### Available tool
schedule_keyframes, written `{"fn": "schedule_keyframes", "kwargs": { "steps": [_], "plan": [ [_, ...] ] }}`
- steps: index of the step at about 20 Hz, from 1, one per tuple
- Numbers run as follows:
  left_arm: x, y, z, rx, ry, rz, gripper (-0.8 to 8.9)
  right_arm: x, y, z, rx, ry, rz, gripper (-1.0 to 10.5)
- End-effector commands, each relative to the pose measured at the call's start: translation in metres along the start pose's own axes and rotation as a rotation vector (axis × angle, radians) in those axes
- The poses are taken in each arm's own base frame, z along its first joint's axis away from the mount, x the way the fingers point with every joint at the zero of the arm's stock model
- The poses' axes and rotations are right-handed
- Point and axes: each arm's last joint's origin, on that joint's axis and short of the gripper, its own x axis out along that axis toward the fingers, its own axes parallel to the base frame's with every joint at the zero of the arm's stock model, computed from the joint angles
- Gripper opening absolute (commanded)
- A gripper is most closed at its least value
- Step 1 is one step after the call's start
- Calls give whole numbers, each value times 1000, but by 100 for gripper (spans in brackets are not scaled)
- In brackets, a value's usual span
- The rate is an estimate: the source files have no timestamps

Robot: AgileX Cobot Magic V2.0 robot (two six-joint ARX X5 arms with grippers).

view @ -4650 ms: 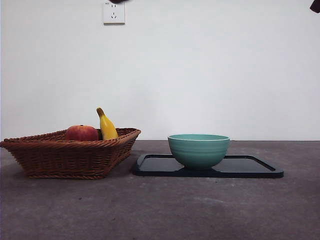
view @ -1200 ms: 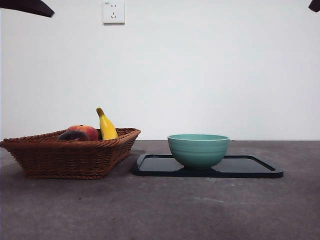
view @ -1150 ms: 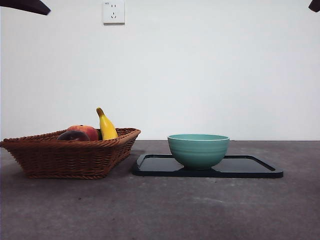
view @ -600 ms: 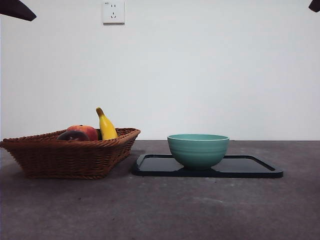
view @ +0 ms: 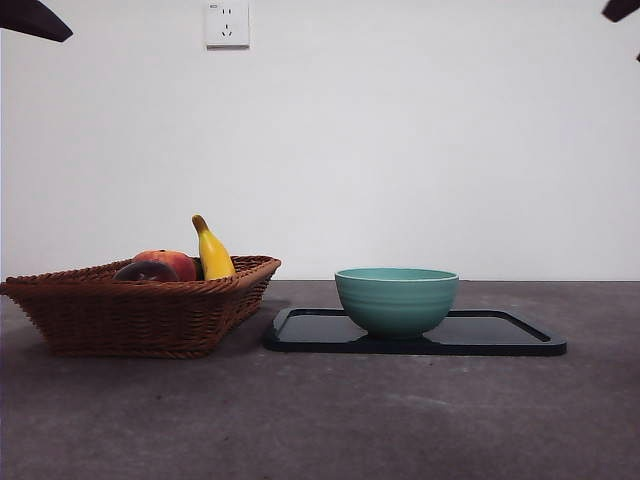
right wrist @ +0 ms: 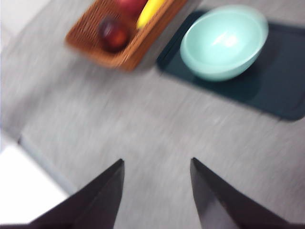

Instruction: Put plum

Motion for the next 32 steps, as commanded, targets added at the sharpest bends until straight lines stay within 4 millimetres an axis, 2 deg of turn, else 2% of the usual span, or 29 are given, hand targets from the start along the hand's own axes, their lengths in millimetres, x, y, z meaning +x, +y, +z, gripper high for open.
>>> {"fn": "schedule_keyframes", "kwargs": {
  "steps": [1,4,7,10,14,17,24,28,32],
  "plan": [
    [-1,-1,4,26,-14,-10,402,1,2,20,65,-58,-51,225],
    [-1,-1,4,26,-13,-10,402,10,1,54,59,-60,-137,301],
    [-1,-1,4,26,-13,-10,402,28,-1,90,22,-33,-167,317],
    [-1,-1,4,26,-13,-10,402,56,-11,122,6,11,-217,317],
    [-1,-1,4,26,-13,-10,402,98,-35,147,33,84,-252,317],
    [-1,-1,4,27,-13,-10,402,127,-54,152,59,125,-268,317],
    [-1,-1,4,29,-13,-10,402,190,-86,136,98,238,-276,317],
    [-1,-1,4,28,-12,-10,402,215,-99,126,113,280,-280,316],
    [-1,-1,4,28,-12,-10,402,231,-108,118,122,307,-284,316]
  ]
}}
